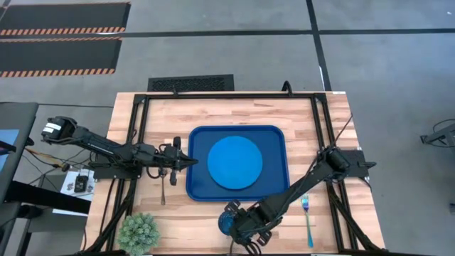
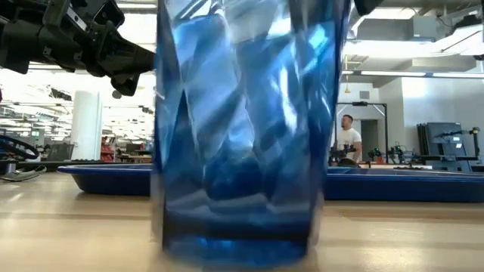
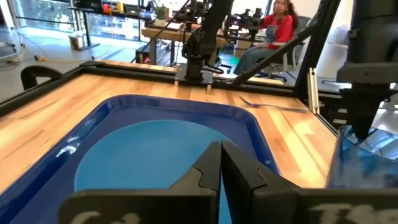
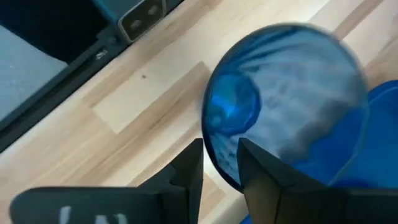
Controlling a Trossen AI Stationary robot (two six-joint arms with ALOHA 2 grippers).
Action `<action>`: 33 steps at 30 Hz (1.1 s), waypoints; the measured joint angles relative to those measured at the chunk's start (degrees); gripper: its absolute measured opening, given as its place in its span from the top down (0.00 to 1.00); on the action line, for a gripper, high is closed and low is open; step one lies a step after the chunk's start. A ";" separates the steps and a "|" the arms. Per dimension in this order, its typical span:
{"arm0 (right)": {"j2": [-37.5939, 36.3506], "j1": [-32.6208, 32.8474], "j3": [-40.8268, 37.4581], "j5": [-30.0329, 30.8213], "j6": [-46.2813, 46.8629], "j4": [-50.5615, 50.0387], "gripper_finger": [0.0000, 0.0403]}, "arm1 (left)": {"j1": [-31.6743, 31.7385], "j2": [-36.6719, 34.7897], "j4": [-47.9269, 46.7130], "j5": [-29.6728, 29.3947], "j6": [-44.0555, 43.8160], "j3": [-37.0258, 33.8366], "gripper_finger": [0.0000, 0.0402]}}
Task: Pick and place plate/cup/fork/spoon on tray
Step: Put the blue cup on the dark blue tray to the top right of the blue plate
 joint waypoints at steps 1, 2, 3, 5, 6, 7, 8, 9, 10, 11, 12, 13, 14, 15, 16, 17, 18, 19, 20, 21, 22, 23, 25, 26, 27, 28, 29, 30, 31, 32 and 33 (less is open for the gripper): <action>0.29 -0.21 0.08 -0.23 -0.21 0.27 0.71 | 0.00 0.00 -0.05 0.01 0.00 0.00 1.00; 0.55 -0.47 0.08 -0.57 -0.67 -0.16 0.72 | 0.00 0.00 -0.07 -0.01 0.02 0.00 1.00; 0.75 -0.75 -0.04 -0.94 -0.91 -0.57 0.73 | 0.00 0.00 -0.02 -0.01 0.02 0.00 1.00; 0.76 -1.05 -0.17 -1.19 -0.89 -1.24 0.75 | 0.00 0.00 -0.08 -0.01 0.12 0.00 1.00; 0.72 -1.22 -0.10 -1.24 -0.87 -0.75 0.77 | 0.00 0.00 -0.11 -0.03 0.39 0.00 1.00; 0.71 -1.42 -0.05 -1.24 -0.87 -0.41 0.78 | 0.00 0.00 -0.04 -0.07 0.62 0.00 1.00; 0.71 -1.61 -0.04 -1.24 -0.85 -0.49 0.80 | 0.00 0.00 -0.01 -0.07 0.82 0.00 1.00; 0.60 -1.85 -0.04 -1.24 -0.72 -0.62 0.82 | 0.02 0.00 -0.01 -0.09 0.99 0.00 1.00; 0.41 -1.90 -0.07 -1.32 -0.63 -0.66 0.85 | 0.02 0.00 -0.01 -0.09 1.21 0.00 1.00; 0.17 -1.93 -0.06 -1.38 -0.63 -0.58 0.87 | 0.02 0.00 0.04 -0.12 1.65 0.00 1.00; 0.03 -1.96 0.09 -1.39 -0.54 -0.57 0.90 | 0.04 0.00 0.08 -0.12 2.21 0.00 1.00; -0.02 -1.96 0.48 -1.40 -0.37 -1.10 0.93 | 0.04 0.00 0.06 -0.12 2.73 0.00 1.00; -0.12 -1.91 1.01 -1.13 0.07 -1.67 0.95 | 0.04 0.00 0.16 -0.12 3.29 0.00 1.00; -0.22 -1.91 1.70 -1.24 0.72 -2.46 0.97 | 0.04 0.00 0.42 -0.12 3.87 0.00 1.00; -0.44 -1.91 2.48 -1.29 1.36 -2.98 0.97 | 0.04 0.00 0.86 -0.10 4.50 0.00 1.00; -0.61 -1.93 3.44 -1.19 1.68 -3.51 0.97 | 0.04 0.00 1.46 -0.12 4.93 0.02 1.00; -0.72 -1.93 4.54 -1.11 2.16 -4.50 0.96 | 0.04 -0.01 1.79 -0.19 5.29 0.12 1.00; -1.02 -1.93 5.58 -0.76 2.80 -6.18 0.95 | 0.09 -0.01 1.77 -0.40 5.75 0.38 1.00; -1.33 -1.91 6.63 -0.08 3.40 -8.00 0.94 | 0.17 -0.01 1.78 -0.45 6.09 0.62 1.00; -1.60 -2.08 7.78 0.62 3.96 -9.41 0.94 | 0.32 -0.02 1.80 -0.49 6.19 0.78 1.00; -1.93 -2.36 8.78 0.90 4.32 -10.43 0.94 | 0.52 -0.02 1.69 -0.47 6.19 0.90 1.00; -2.62 -2.64 9.49 1.49 4.91 -11.92 0.94 | 0.71 -0.02 1.53 -0.49 6.19 0.92 1.00; -4.28 -3.53 9.95 3.43 6.78 -14.28 0.96 | 1.22 -0.02 1.07 -0.49 6.19 0.92 1.00; -5.20 -4.31 10.02 3.91 7.74 -15.55 0.97 | 1.48 -0.02 0.63 -0.50 6.19 0.93 1.00; -6.11 -5.11 10.02 4.64 8.83 -17.34 0.98 | 1.74 0.00 0.25 -0.49 6.19 0.94 1.00; -6.82 -5.97 10.01 5.55 9.85 -19.22 0.98 | 1.91 0.00 0.20 -0.44 6.19 0.94 1.00; -7.36 -6.87 10.01 6.73 10.56 -20.89 0.98 | 2.08 -0.02 0.22 -0.26 6.19 0.94 1.00; -7.84 -7.85 9.95 8.13 11.13 -22.51 0.98 | 2.22 -0.02 0.03 -0.18 6.19 0.94 1.00; -8.61 -8.88 9.44 8.77 11.72 -23.73 0.97 | 2.29 -0.02 -0.37 -0.12 6.19 0.94 1.00; -9.66 -9.98 8.54 9.08 12.25 -24.35 0.96 | 2.29 -0.02 -0.57 -0.12 6.19 0.94 1.00; -10.86 -11.21 7.34 9.17 12.46 -24.29 0.96 | 2.29 -0.02 -0.53 -0.09 6.19 0.94 1.00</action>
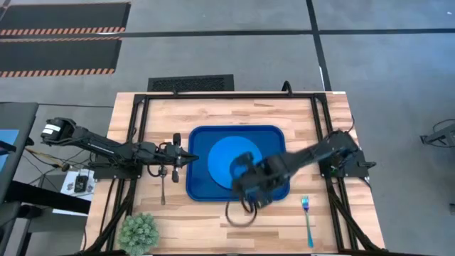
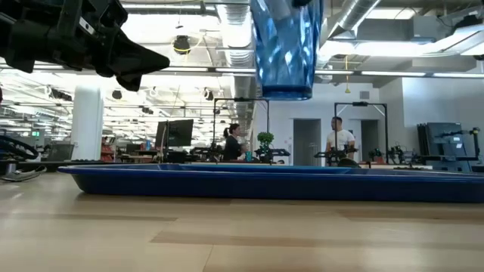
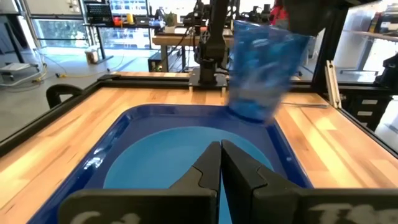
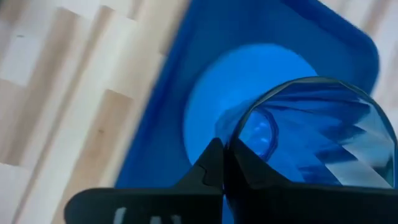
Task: Pick and place plate/cup/fork/spoon on tray
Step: Put the blue cup on the dark blue tray to the top right of the blue plate
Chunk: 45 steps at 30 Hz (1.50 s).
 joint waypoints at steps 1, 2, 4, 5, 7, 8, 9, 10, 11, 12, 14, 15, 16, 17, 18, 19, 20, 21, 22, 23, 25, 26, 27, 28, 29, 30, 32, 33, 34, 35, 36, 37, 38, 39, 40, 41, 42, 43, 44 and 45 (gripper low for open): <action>-1.48 -1.27 -1.70 0.07 0.08 0.28 0.96 | 0.00 0.00 0.05 0.01 0.00 0.00 1.00; -3.16 -2.47 -3.83 0.17 0.08 0.51 0.97 | 0.00 0.00 0.02 0.02 0.00 0.00 1.00; -6.60 -5.10 -9.00 0.47 0.36 1.82 0.98 | 0.00 0.00 0.02 0.04 -0.02 0.00 1.00; -8.60 -6.40 -12.03 0.61 0.48 2.82 0.98 | 0.00 0.00 0.00 0.05 -0.02 0.00 1.00; -13.35 -9.36 -18.50 0.53 1.23 5.70 0.98 | 0.00 0.00 0.05 0.07 -0.02 0.00 1.00; -15.93 -10.90 -21.96 0.52 1.41 7.70 0.98 | 0.00 0.00 0.05 0.07 -0.02 0.00 1.00; -18.64 -12.47 -25.31 0.43 1.71 9.26 0.97 | 0.00 0.00 0.02 0.07 -0.02 0.00 1.00; -21.30 -14.18 -28.73 0.36 2.41 10.56 0.97 | 0.00 0.00 0.05 0.07 -0.02 0.00 1.00; -23.64 -15.92 -32.02 0.35 3.14 11.70 0.97 | 0.00 0.00 0.08 0.07 0.00 0.00 1.00; -25.79 -17.70 -35.21 0.16 3.93 13.03 0.97 | 0.00 0.00 0.07 0.05 0.06 0.00 1.00; -29.55 -21.12 -40.77 -1.08 4.33 15.87 0.97 | 0.00 0.00 0.11 0.05 0.15 0.00 1.00; -31.01 -22.66 -43.03 -1.26 4.27 16.99 0.97 | 0.00 0.00 0.11 0.06 0.19 0.00 1.00; -32.36 -24.20 -45.03 -1.36 4.09 18.17 0.97 | 0.00 0.00 0.09 0.02 0.37 0.00 1.00; -33.45 -25.72 -46.76 -1.59 3.94 19.18 0.97 | 0.00 0.00 0.11 -0.02 0.64 0.00 1.00; -34.14 -27.12 -48.09 -2.06 3.66 19.94 0.97 | 0.00 0.00 0.13 -0.04 0.78 0.00 1.00; -34.58 -28.48 -49.24 -2.95 3.23 20.63 0.97 | 0.00 0.00 0.14 -0.08 0.85 0.00 1.00; -34.77 -29.69 -50.05 -3.91 2.96 21.03 0.97 | 0.00 0.00 0.13 -0.23 0.85 0.00 1.00; -34.75 -30.83 -50.51 -4.64 2.84 21.23 0.97 | 0.00 0.00 0.15 -0.28 0.85 0.00 1.00; -34.66 -31.82 -50.76 -5.51 2.82 21.57 0.96 | 0.00 0.00 0.19 -0.29 0.86 0.00 1.00; -34.64 -32.51 -50.87 -6.50 2.85 21.95 0.96 | 0.00 0.00 0.17 -0.33 0.85 0.00 1.00; -34.45 -33.15 -51.41 -7.98 2.56 22.76 0.96 | 0.00 0.00 0.18 -0.33 0.87 0.00 1.00; -33.93 -33.23 -51.73 -8.50 2.47 23.65 0.96 | 0.00 0.00 0.16 -0.33 0.87 0.00 1.00; -33.55 -33.24 -52.12 -9.01 2.47 24.35 0.97 | 0.00 0.00 0.13 -0.33 0.87 0.00 1.00; -33.47 -33.33 -52.57 -9.13 2.46 24.48 0.97 | 0.00 0.00 0.15 -0.33 0.87 0.00 1.00; -33.56 -33.54 -52.87 -9.13 2.40 24.67 0.97 | 0.00 0.00 0.16 -0.33 0.87 0.00 1.00; -33.64 -33.86 -53.22 -9.29 2.58 24.89 0.97 | 0.00 0.00 0.12 -0.34 0.87 0.00 1.00; -33.11 -34.75 -53.64 -9.79 3.63 25.86 0.96 | 0.00 0.00 0.10 -0.23 0.87 0.00 1.00; -33.05 -35.34 -53.74 -10.19 4.09 25.92 0.96 | 0.00 0.00 0.11 -0.05 0.87 0.00 1.00; -33.18 -35.86 -53.72 -10.58 4.23 25.73 0.96 | 0.00 0.00 0.11 0.00 0.87 0.00 1.00; -33.31 -36.33 -53.66 -10.64 4.30 25.76 0.96 | 0.00 0.00 0.09 0.00 0.87 0.00 1.00; -33.30 -36.76 -53.63 -10.69 4.36 25.95 0.96 | 0.00 0.00 0.11 0.02 0.87 0.00 1.00; -33.19 -37.22 -53.63 -11.11 4.47 25.98 0.96 | 0.00 0.00 0.11 0.02 0.87 0.00 1.00; -32.88 -37.69 -53.63 -11.79 4.60 25.93 0.97 | 0.00 0.00 0.11 0.02 0.87 0.00 1.00; -32.52 -37.99 -53.63 -12.14 4.91 26.20 0.97 | 0.00 0.00 0.09 0.02 0.87 0.00 1.00; -32.06 -38.27 -53.63 -12.20 5.25 26.52 0.97 | 0.00 0.00 0.11 0.02 0.87 0.00 1.00; -31.57 -38.22 -53.63 -12.22 5.42 26.56 0.97 | 0.00 0.00 0.18 0.02 0.87 0.00 1.00; -30.94 -38.22 -53.63 -12.24 5.43 26.45 0.96 | 0.00 0.00 0.22 0.02 0.87 0.00 1.00; -30.17 -38.22 -53.63 -12.24 5.43 26.50 0.96 | 0.00 0.00 0.24 0.02 0.87 0.00 1.00; -29.36 -38.22 -53.63 -12.28 5.43 26.60 0.96 | -0.02 0.00 0.34 0.04 0.87 0.00 1.00; -28.60 -38.32 -53.63 -12.30 5.43 26.63 0.96 | 0.00 0.00 0.52 0.02 0.85 0.00 1.00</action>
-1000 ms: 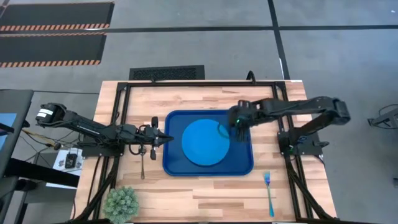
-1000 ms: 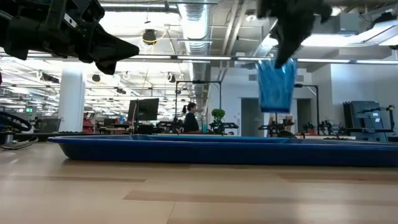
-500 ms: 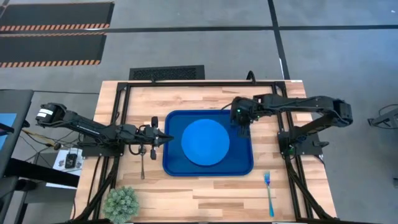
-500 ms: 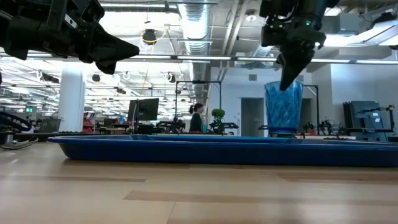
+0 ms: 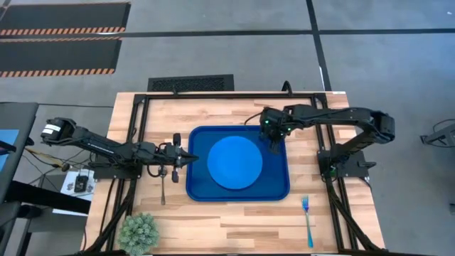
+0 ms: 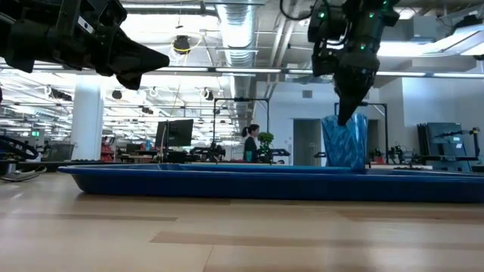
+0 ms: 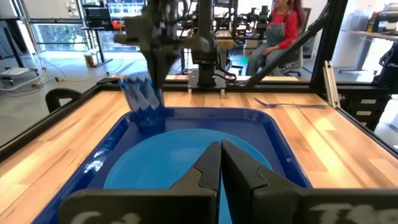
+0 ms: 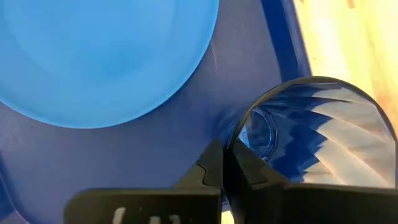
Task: Pick and place plate/cup/fork/spoon on tray
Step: Put the blue cup on the dark blue tray to the top right of the blue plate
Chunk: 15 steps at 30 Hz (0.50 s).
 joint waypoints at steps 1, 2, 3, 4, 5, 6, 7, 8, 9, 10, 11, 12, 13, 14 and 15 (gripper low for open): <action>0.60 -0.16 0.00 -0.03 -0.01 0.18 0.96 | 0.00 0.00 0.13 0.00 -0.04 0.00 1.00; 1.11 -0.21 0.02 0.02 0.01 0.70 0.96 | 0.00 0.00 0.12 0.00 -0.21 0.00 1.00; 1.45 -0.21 0.11 0.06 0.02 1.13 0.96 | 0.00 0.00 0.07 0.00 -0.24 0.00 1.00; 1.54 -0.25 0.11 0.23 -0.02 1.32 0.96 | -0.01 0.00 0.10 0.02 -0.24 0.00 1.00; 1.52 -0.29 0.11 0.25 -0.02 1.36 0.96 | 0.00 0.00 0.12 0.01 -0.26 0.00 1.00; 1.49 -0.29 0.11 0.21 0.00 1.61 0.96 | 0.00 0.00 0.09 0.02 -0.26 0.00 1.00; 1.43 -0.27 0.10 0.22 0.00 1.83 0.96 | 0.00 0.00 0.07 0.02 -0.26 0.00 1.00; 1.21 -0.29 0.05 0.22 0.01 1.84 0.96 | 0.00 0.00 0.09 0.02 -0.24 0.00 1.00; 0.95 -0.42 0.04 0.19 0.05 1.70 0.96 | 0.00 0.00 0.09 0.02 -0.24 0.00 1.00; 0.66 -0.62 0.04 0.15 0.26 1.54 0.95 | 0.00 0.00 0.07 0.02 -0.24 0.00 1.00; 0.50 -0.62 0.04 0.11 0.56 1.45 0.94 | -0.01 0.01 0.09 0.03 -0.24 0.00 1.00; 0.47 -0.62 0.04 0.10 0.97 1.38 0.94 | 0.00 0.00 0.09 0.04 -0.24 0.00 1.00; 0.47 -0.64 0.04 0.08 1.46 1.18 0.93 | 0.00 0.00 0.07 0.05 -0.24 0.00 1.00; 0.49 -0.64 0.02 0.10 1.88 0.87 0.93 | 0.00 0.00 0.05 0.04 -0.24 0.00 1.00; 0.49 -0.64 0.02 0.12 2.10 0.44 0.92 | 0.00 0.00 0.07 0.07 -0.24 0.00 1.00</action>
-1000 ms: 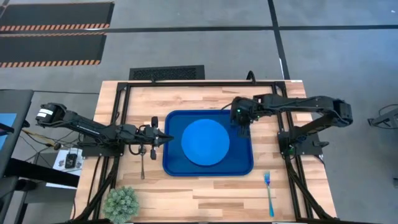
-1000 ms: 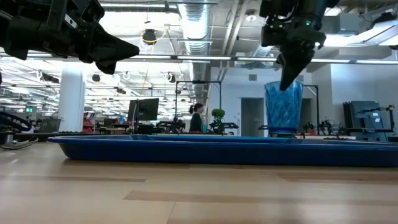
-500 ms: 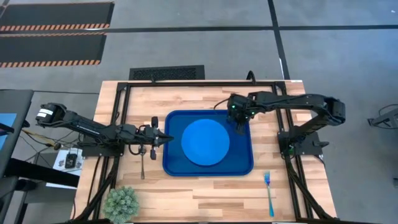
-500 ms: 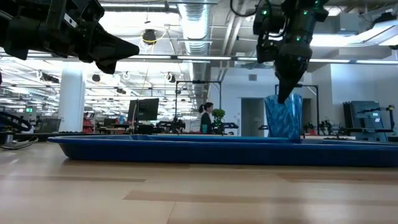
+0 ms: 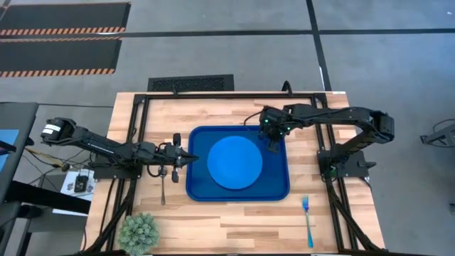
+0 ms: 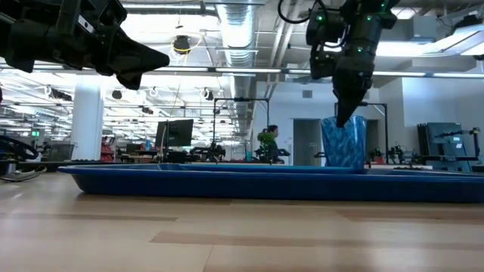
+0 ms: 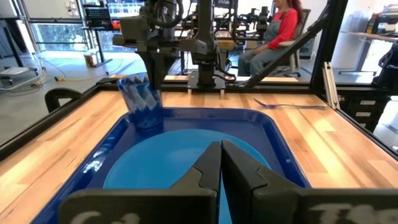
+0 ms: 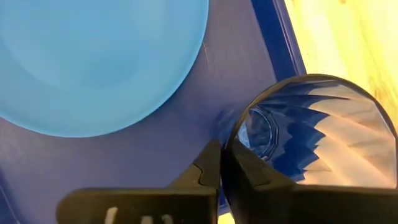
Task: Pick and place plate/cup/fork/spoon on tray
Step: Put the blue cup on the dark blue tray to the top right of the blue plate, then adjust the blue plate on the dark blue tray
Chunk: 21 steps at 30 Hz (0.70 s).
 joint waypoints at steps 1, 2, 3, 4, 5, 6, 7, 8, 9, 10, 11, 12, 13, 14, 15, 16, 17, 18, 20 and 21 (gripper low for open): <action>0.00 0.00 0.00 0.07 0.23 -0.29 0.92 | 0.00 0.00 0.00 0.02 -0.02 0.00 1.00; 0.00 0.00 0.00 0.13 0.42 -0.46 0.91 | -0.01 0.00 -0.02 0.02 -0.04 0.00 1.00; 0.00 0.00 0.00 0.24 0.73 -0.51 0.91 | 0.00 0.00 -0.02 0.02 -0.04 0.00 1.00; 0.00 0.02 0.00 0.29 0.90 -0.46 0.90 | 0.00 0.00 -0.01 0.02 -0.04 0.00 1.00; 0.00 0.02 0.00 0.31 0.94 -0.36 0.90 | -0.01 0.00 -0.02 0.02 -0.06 0.00 1.00; 0.00 0.02 0.00 0.33 0.94 -0.24 0.89 | 0.00 0.00 -0.02 0.02 -0.07 0.00 1.00; 0.00 0.02 0.00 0.33 0.96 -0.19 0.88 | 0.00 0.00 -0.02 0.02 -0.07 0.00 1.00; 0.02 0.02 0.00 0.49 0.94 -0.08 0.87 | 0.00 0.00 -0.02 0.02 -0.08 0.00 1.00; 0.00 0.02 0.00 0.84 0.95 0.08 0.87 | -0.02 0.00 -0.02 0.02 -0.09 0.00 1.00; 0.00 0.02 0.00 1.41 0.95 0.27 0.86 | -0.01 0.00 -0.02 0.02 -0.09 0.00 1.00; 0.00 0.02 0.00 1.92 0.96 0.48 0.85 | 0.00 0.00 -0.02 0.02 -0.11 0.00 1.00; 0.00 0.02 0.00 2.08 0.96 0.61 0.84 | -0.02 0.00 -0.02 0.02 -0.11 0.00 1.00; 0.00 0.02 0.00 2.10 0.96 0.81 0.84 | 0.00 0.00 -0.02 0.02 -0.11 0.00 1.00; 0.00 0.02 0.00 2.12 0.94 1.13 0.83 | 0.00 0.00 -0.02 0.02 -0.11 0.00 1.00; 0.02 0.02 0.00 2.12 0.94 1.35 0.82 | 0.00 0.00 -0.02 0.00 -0.13 0.00 1.00; 0.02 0.02 0.00 2.14 0.94 1.35 0.81 | -0.02 0.00 -0.02 0.02 -0.11 0.00 1.00; 0.02 0.02 0.00 2.32 0.94 1.32 0.80 | 0.00 0.00 -0.02 0.02 -0.13 0.00 1.00; 0.02 0.02 0.00 2.81 0.95 1.32 0.79 | 0.00 0.00 -0.02 0.00 -0.13 0.00 1.00; 0.02 0.03 0.00 3.74 0.95 1.30 0.76 | -0.01 0.00 -0.04 0.00 -0.13 0.00 1.00; 0.02 0.02 0.00 3.77 0.97 1.30 0.74 | 0.00 0.00 -0.02 0.00 -0.13 0.00 1.00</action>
